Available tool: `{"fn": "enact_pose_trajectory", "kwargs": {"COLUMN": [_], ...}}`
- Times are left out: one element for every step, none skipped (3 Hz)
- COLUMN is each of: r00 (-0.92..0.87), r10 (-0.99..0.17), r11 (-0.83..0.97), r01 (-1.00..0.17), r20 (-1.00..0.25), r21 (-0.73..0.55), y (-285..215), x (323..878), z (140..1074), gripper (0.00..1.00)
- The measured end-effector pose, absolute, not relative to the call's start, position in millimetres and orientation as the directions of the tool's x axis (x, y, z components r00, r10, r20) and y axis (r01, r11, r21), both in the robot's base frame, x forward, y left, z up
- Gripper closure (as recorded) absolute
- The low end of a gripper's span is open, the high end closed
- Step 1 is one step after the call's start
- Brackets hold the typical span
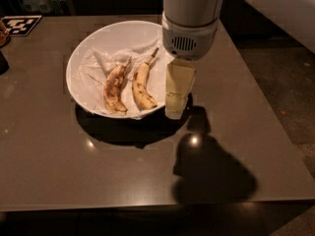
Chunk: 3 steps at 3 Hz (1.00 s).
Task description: Pick banana from white bowl
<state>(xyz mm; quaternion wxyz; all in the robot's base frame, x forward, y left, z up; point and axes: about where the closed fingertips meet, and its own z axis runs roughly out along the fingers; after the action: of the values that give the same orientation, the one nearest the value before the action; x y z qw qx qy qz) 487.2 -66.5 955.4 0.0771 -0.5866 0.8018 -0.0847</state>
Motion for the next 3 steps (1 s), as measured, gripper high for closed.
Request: {"fn": "enact_pose_trajectory", "kwargs": {"r00": [-0.296,-0.359,-0.437], "r10": [-0.955,-0.929,-0.89], "r11": [0.294,0.371,0.454], "r01": [-0.929,-0.906,-0.875], "r20": [-0.022,-0.092,-0.131], "r21": [-0.227,-0.204,-0.165], "y": [-65,-54,-43], "x": [487,497,512], "z": [955,955,952], "gripper": [0.0,0.0,0.0]}}
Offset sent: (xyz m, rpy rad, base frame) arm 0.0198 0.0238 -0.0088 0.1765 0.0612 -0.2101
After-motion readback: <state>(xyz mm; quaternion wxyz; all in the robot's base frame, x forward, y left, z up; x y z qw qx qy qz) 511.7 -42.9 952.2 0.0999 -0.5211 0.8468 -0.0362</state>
